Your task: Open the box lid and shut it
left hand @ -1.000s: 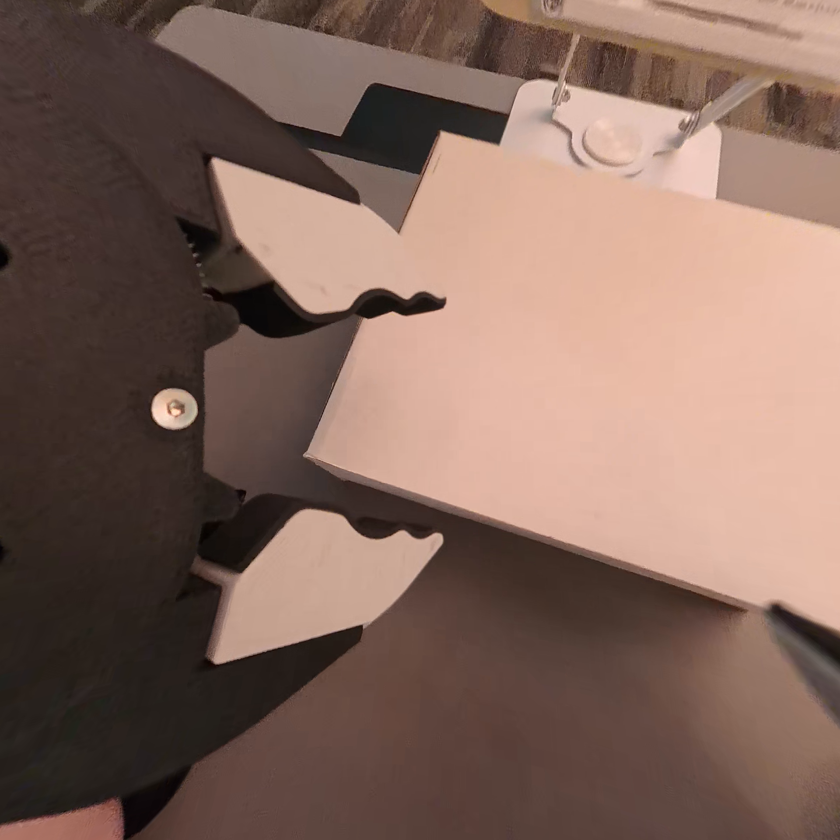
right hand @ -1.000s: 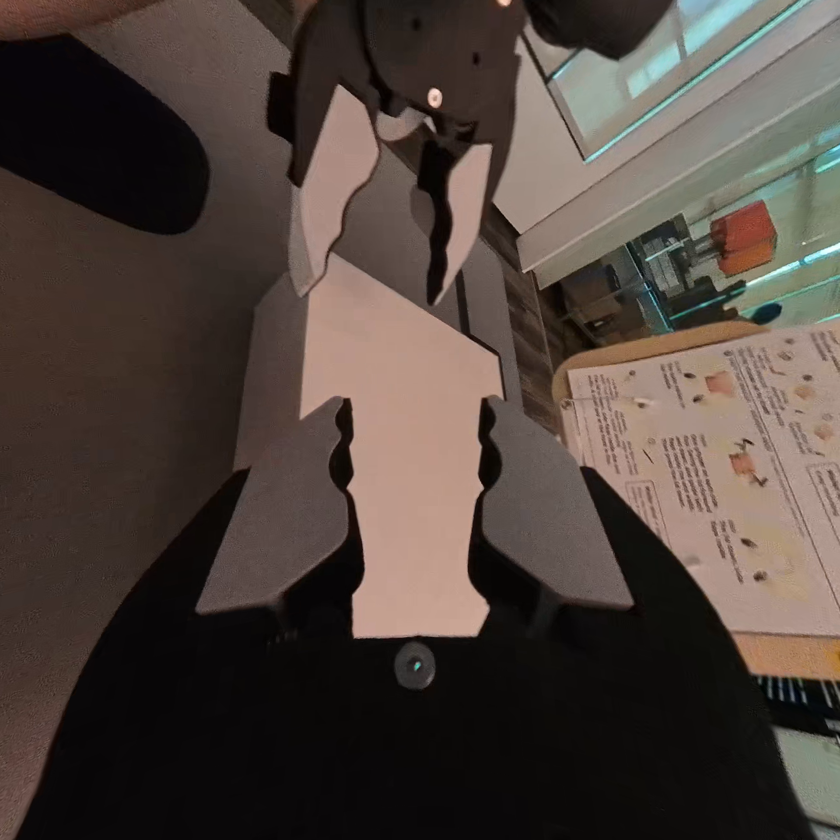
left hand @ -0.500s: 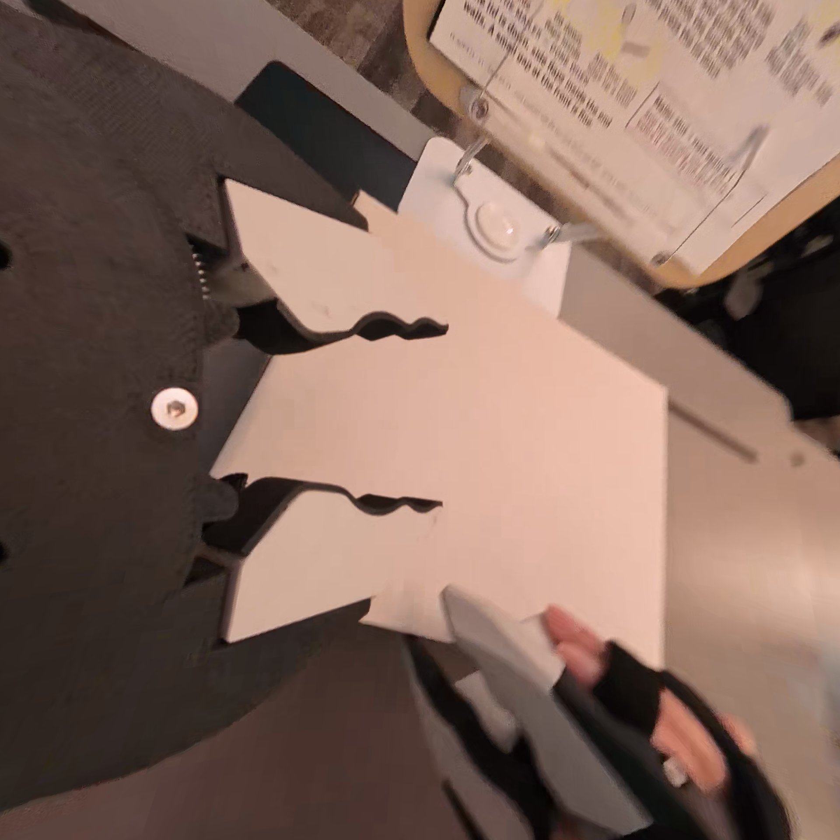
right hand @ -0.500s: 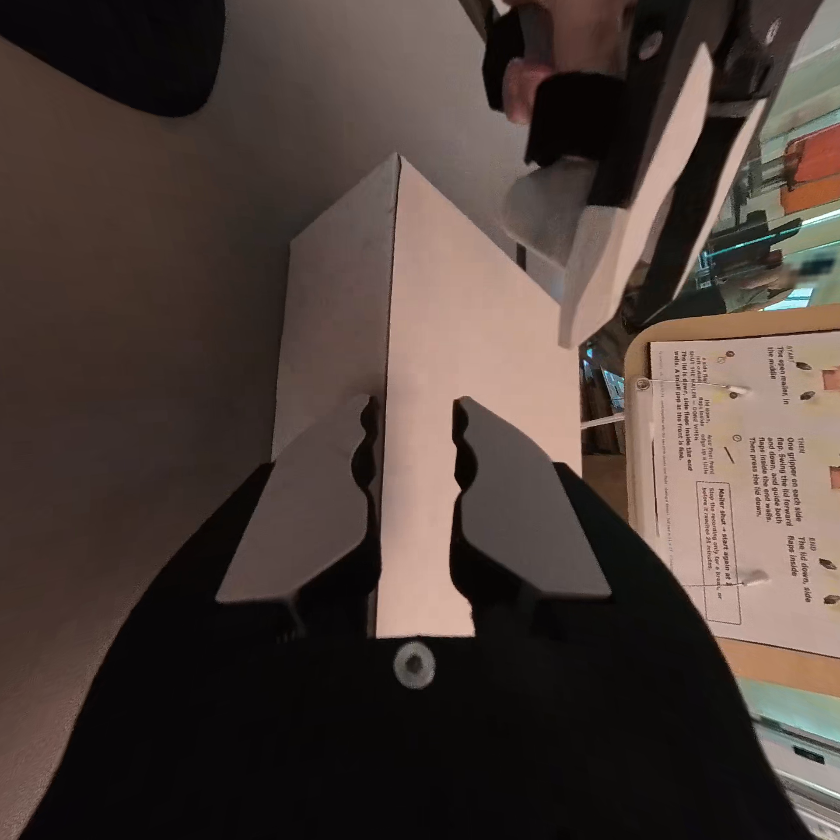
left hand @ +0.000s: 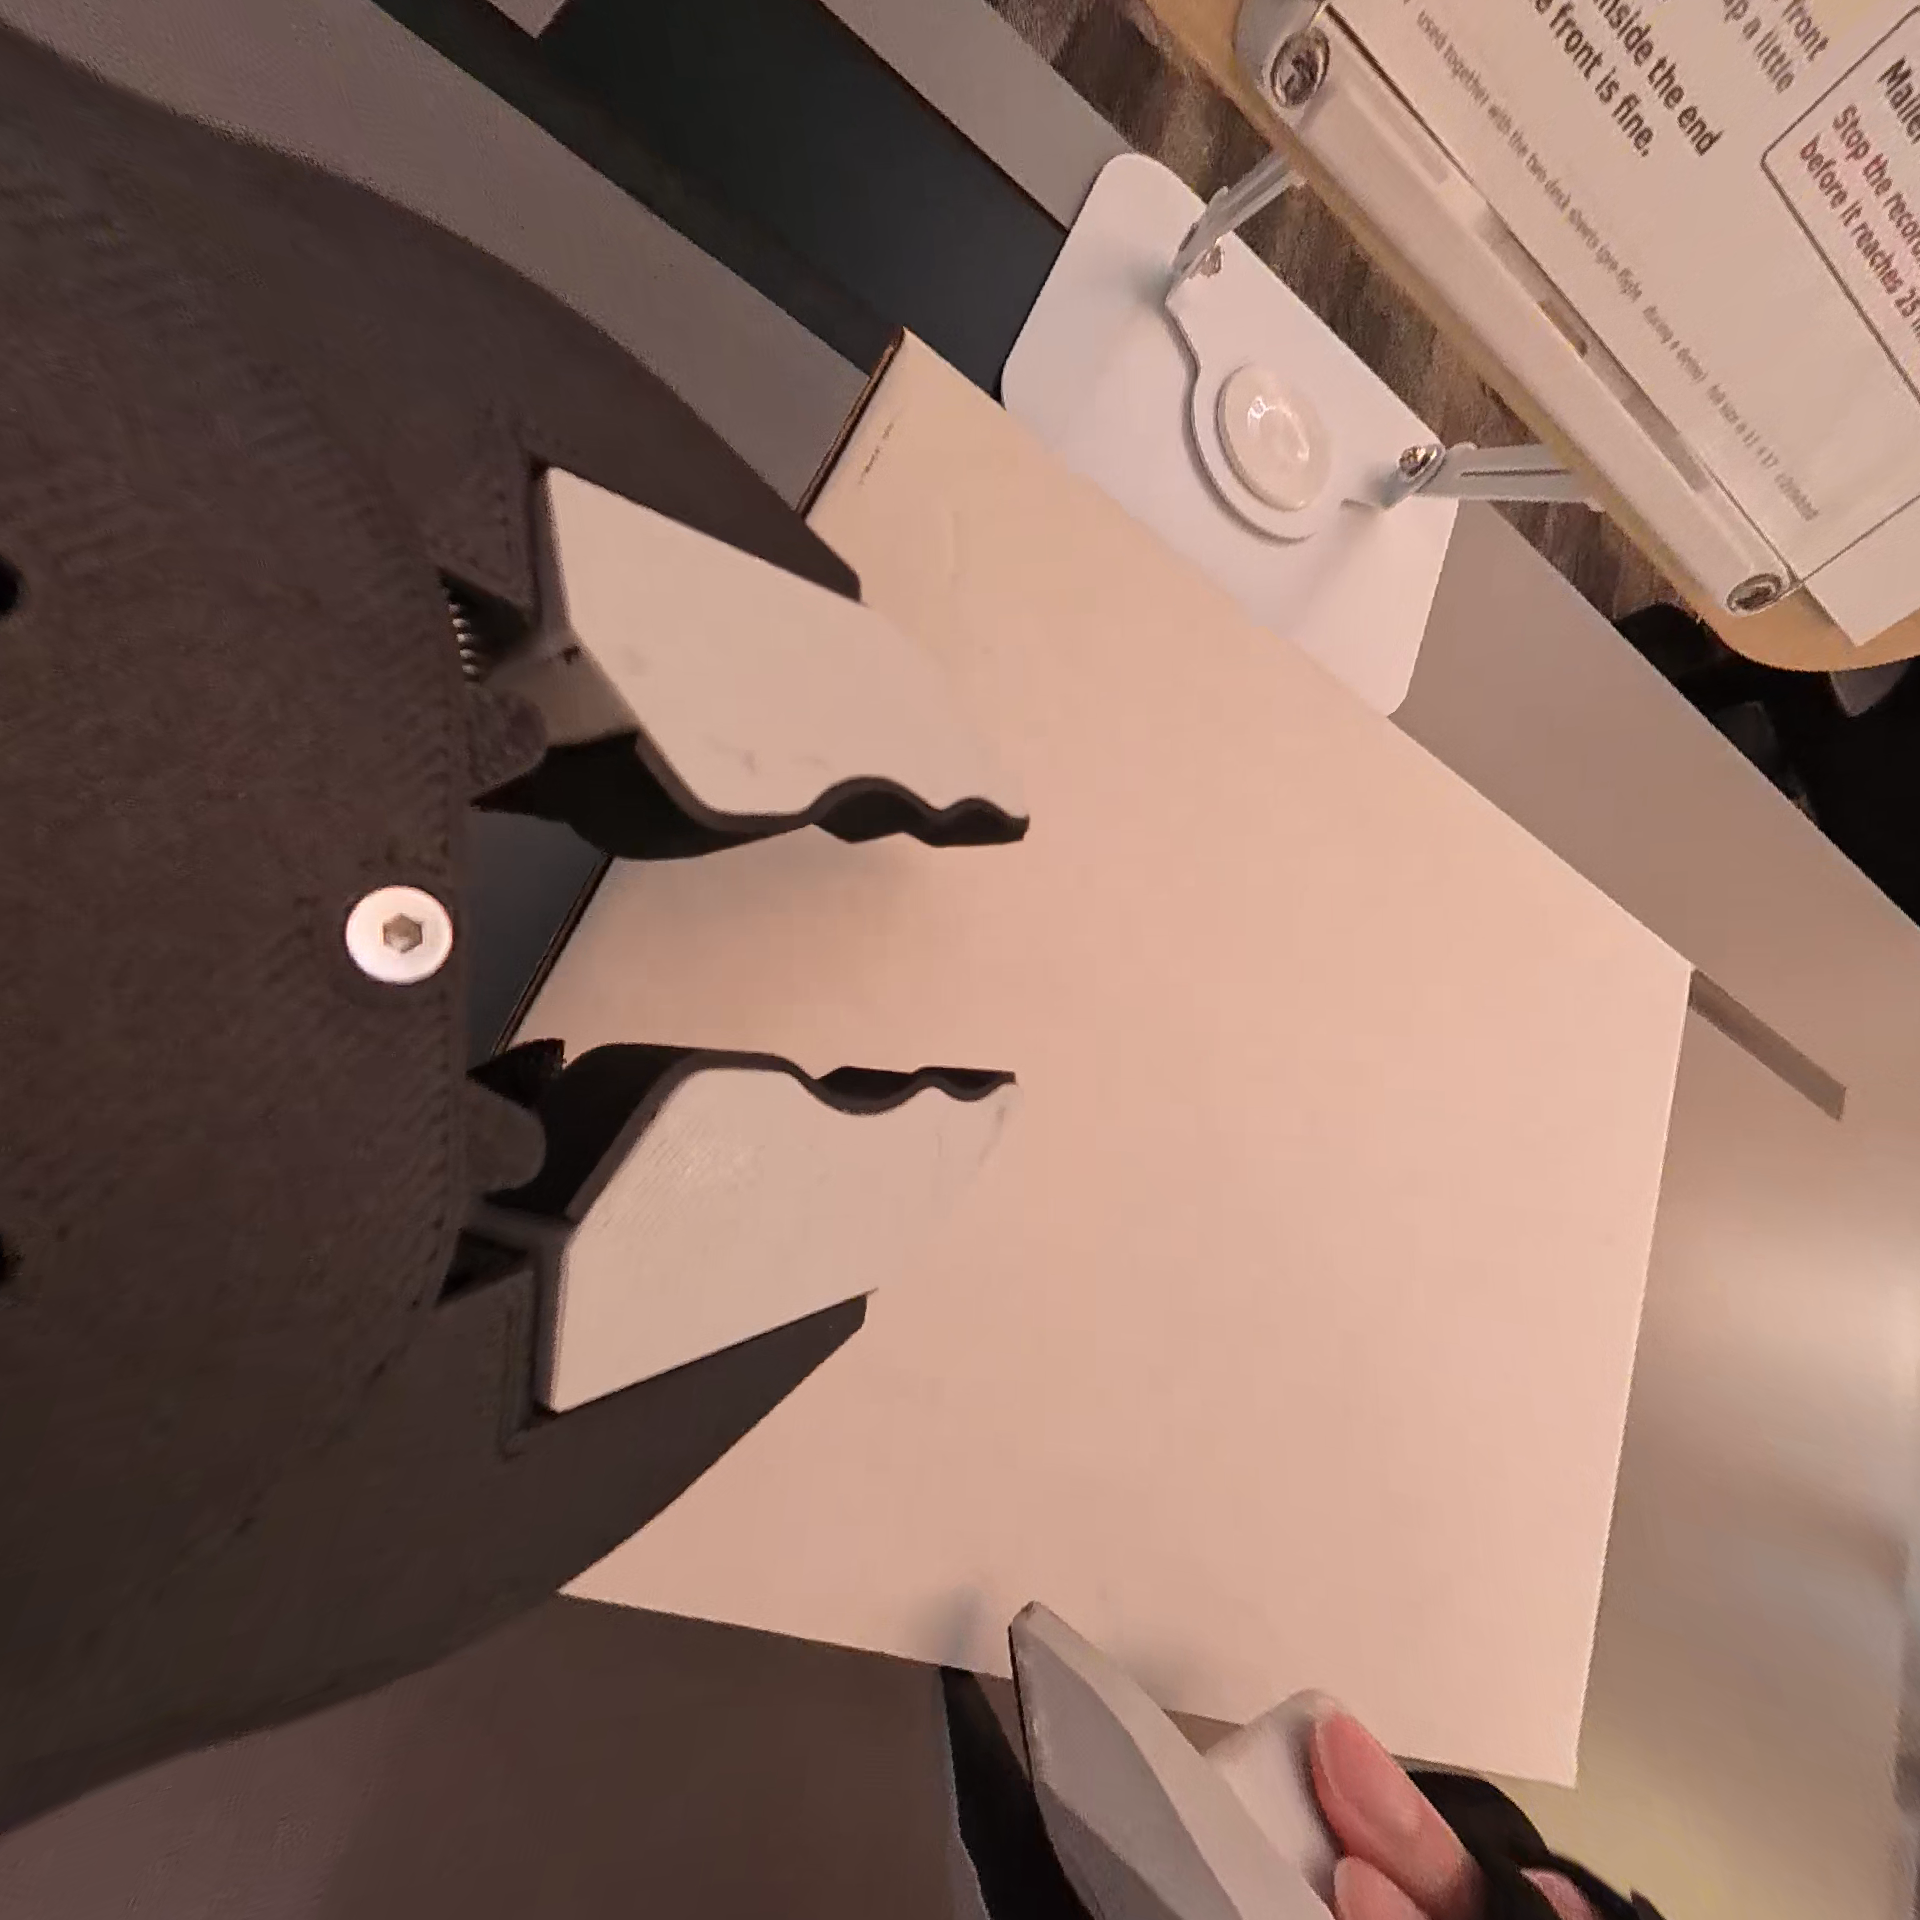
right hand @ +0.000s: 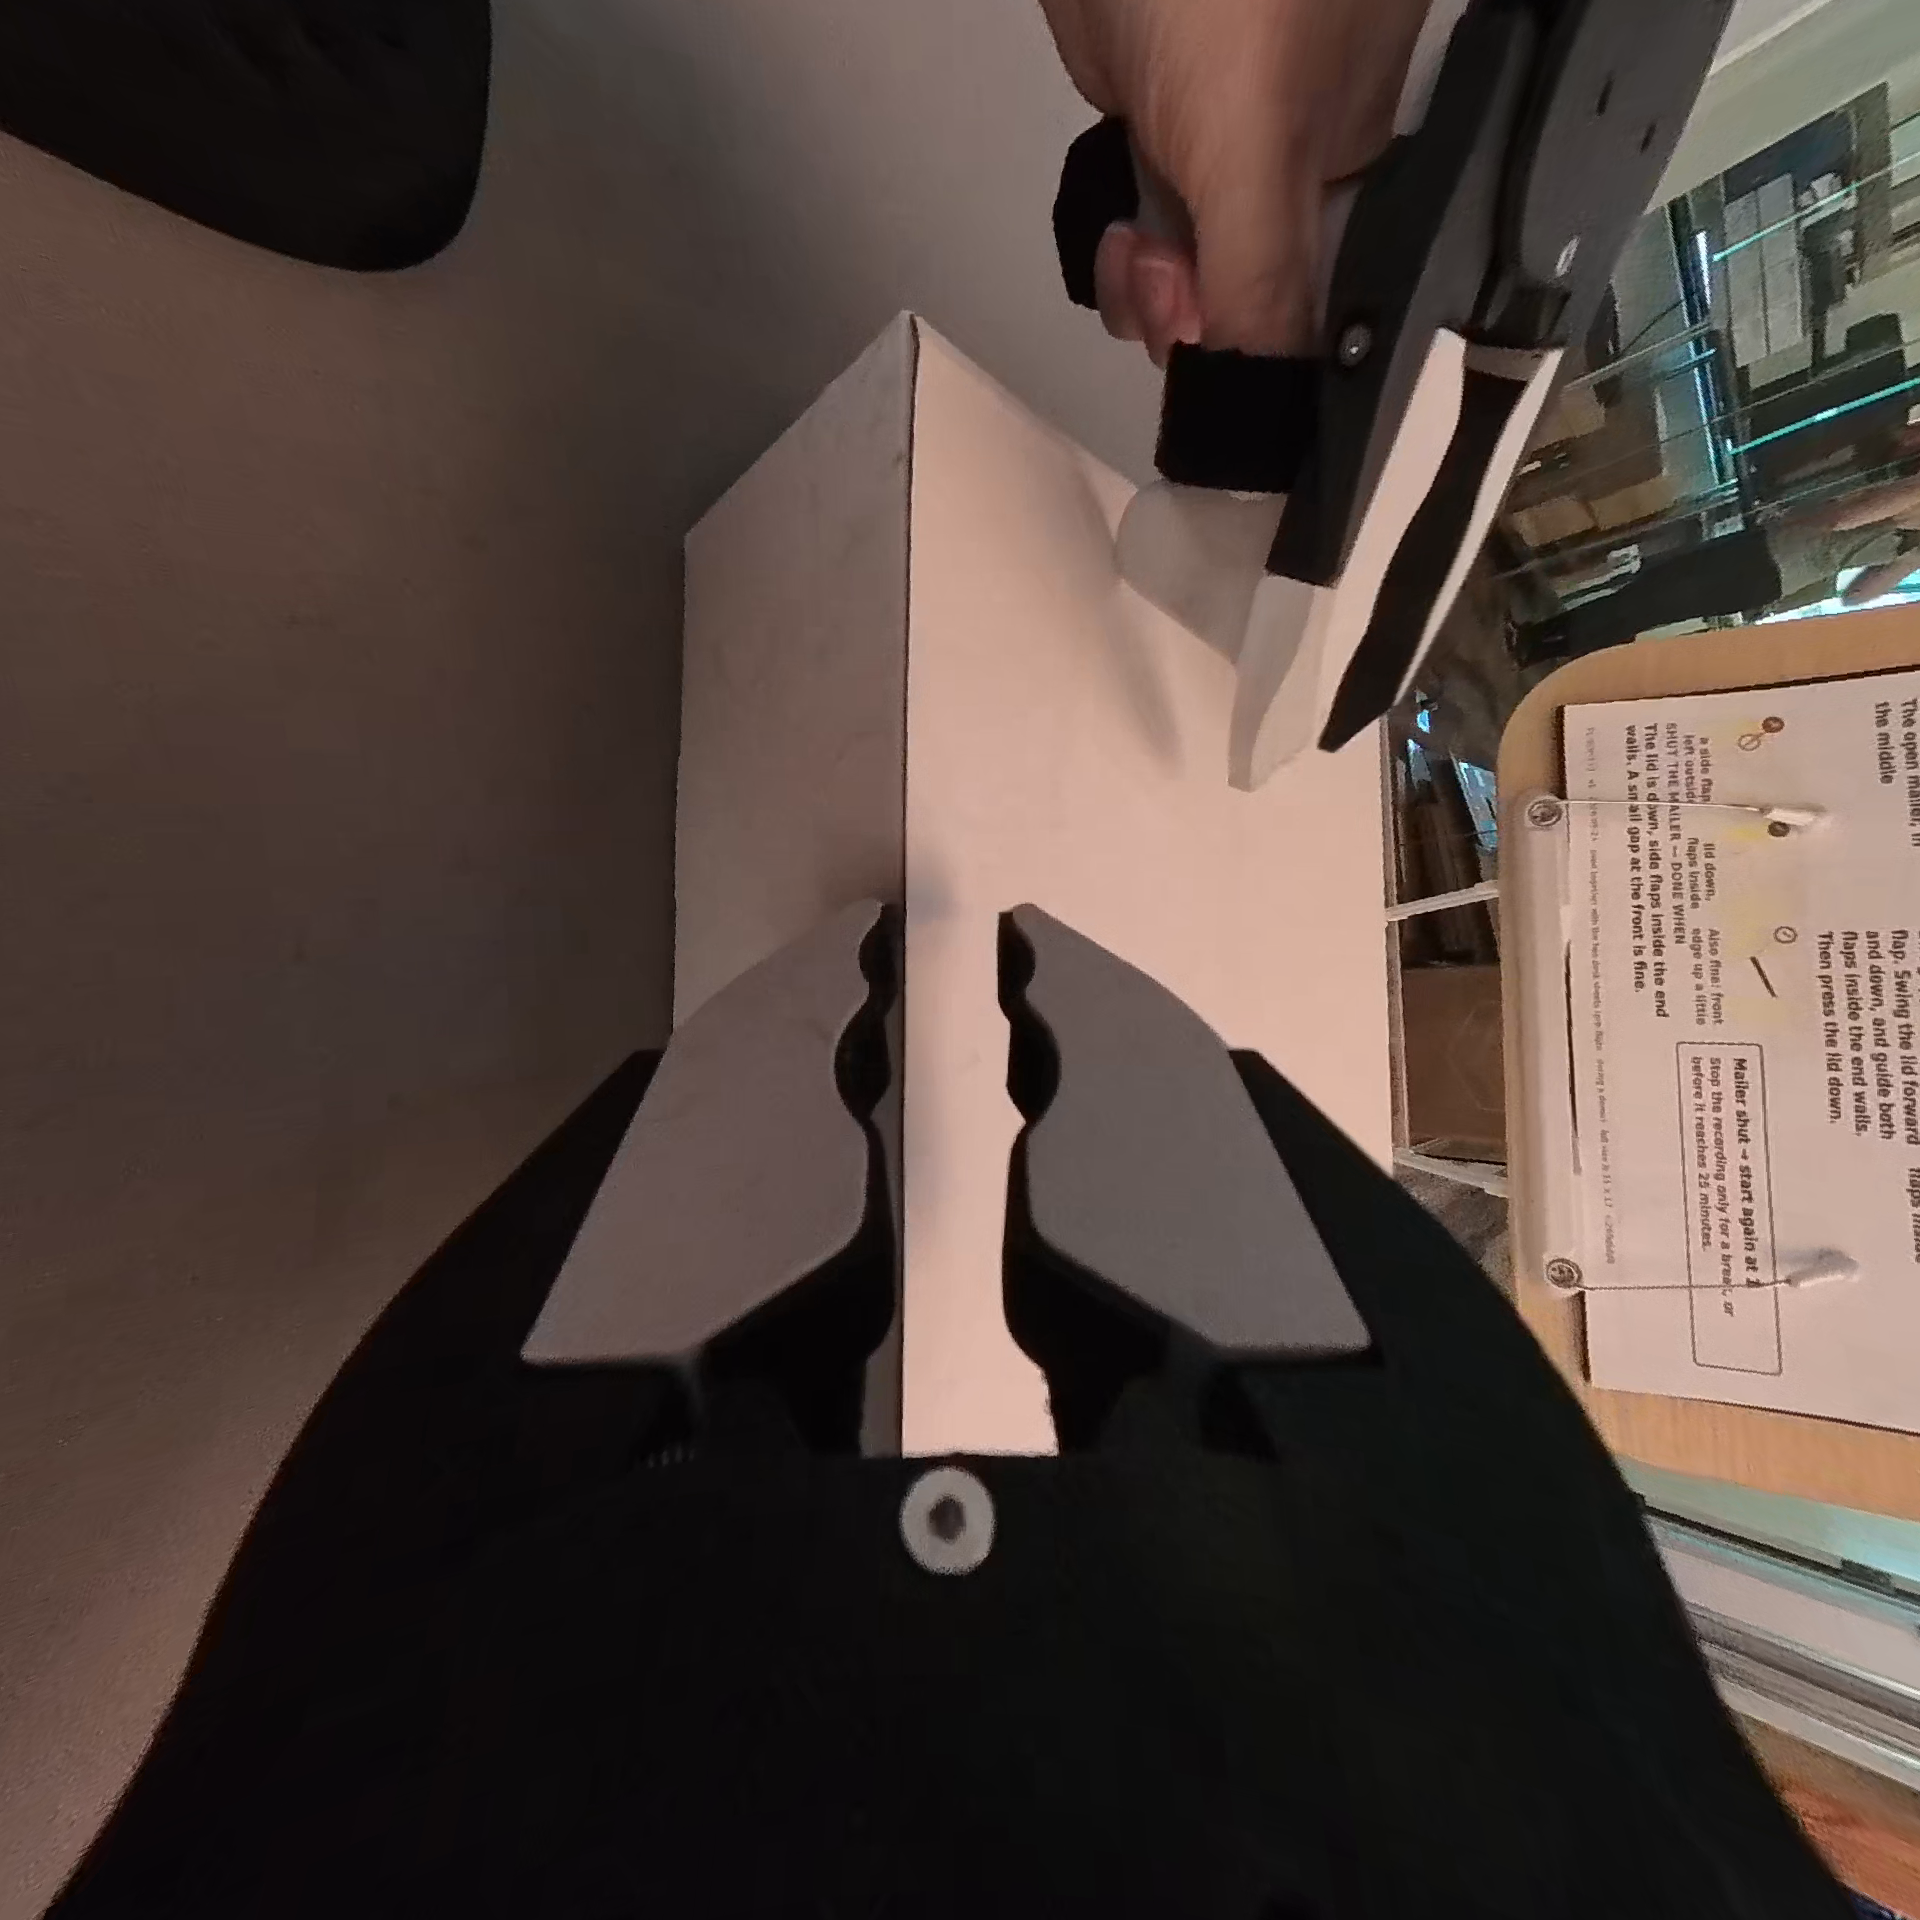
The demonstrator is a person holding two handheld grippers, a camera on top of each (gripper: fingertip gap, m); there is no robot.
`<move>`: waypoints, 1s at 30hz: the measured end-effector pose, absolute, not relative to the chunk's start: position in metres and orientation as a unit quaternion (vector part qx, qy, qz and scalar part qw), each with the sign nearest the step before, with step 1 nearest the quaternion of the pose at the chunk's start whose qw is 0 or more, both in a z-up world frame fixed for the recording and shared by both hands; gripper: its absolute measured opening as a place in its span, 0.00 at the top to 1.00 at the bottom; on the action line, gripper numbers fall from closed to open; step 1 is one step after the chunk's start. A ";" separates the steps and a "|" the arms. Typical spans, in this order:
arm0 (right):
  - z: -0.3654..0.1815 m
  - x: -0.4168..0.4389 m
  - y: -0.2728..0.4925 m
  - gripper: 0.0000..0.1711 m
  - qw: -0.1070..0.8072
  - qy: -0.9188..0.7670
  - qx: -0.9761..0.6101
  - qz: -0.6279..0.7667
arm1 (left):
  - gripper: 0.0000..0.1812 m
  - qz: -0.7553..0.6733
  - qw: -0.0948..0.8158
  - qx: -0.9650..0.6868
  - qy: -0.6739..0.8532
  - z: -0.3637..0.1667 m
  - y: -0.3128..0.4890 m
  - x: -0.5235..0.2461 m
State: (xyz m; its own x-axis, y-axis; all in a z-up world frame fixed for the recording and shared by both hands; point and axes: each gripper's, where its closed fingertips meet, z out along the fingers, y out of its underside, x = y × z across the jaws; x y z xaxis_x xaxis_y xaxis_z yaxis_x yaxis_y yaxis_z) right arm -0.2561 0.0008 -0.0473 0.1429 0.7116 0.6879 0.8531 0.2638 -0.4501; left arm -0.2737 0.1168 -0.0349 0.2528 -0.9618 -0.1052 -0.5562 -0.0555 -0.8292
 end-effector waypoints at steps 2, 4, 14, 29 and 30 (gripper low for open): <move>-0.046 -0.255 0.001 0.89 0.457 -0.646 -0.607 -0.076 | 0.79 -0.250 0.399 -0.684 0.558 -0.036 0.117 -0.274; -0.047 -0.255 0.002 0.89 0.451 -0.644 -0.614 -0.072 | 0.79 -0.247 0.396 -0.688 0.556 -0.036 0.117 -0.274; -0.045 -0.254 0.001 0.90 0.438 -0.636 -0.633 -0.055 | 0.83 -0.264 0.384 -0.691 0.553 -0.038 0.114 -0.273; -0.046 -0.243 0.000 0.89 0.416 -0.640 -0.645 -0.033 | 0.85 -0.263 0.382 -0.687 0.560 -0.038 0.112 -0.272; -0.046 -0.242 0.000 0.89 0.416 -0.639 -0.646 -0.032 | 0.85 -0.263 0.381 -0.687 0.559 -0.038 0.112 -0.272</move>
State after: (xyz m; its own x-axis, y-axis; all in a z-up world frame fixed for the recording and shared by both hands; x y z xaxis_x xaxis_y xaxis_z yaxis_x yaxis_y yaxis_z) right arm -0.2423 0.0000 -0.0460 0.1818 0.7991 0.5730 0.8524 0.1625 -0.4970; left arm -0.2724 0.1118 -0.0379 0.2354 -0.9698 -0.0642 -0.5687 -0.0839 -0.8182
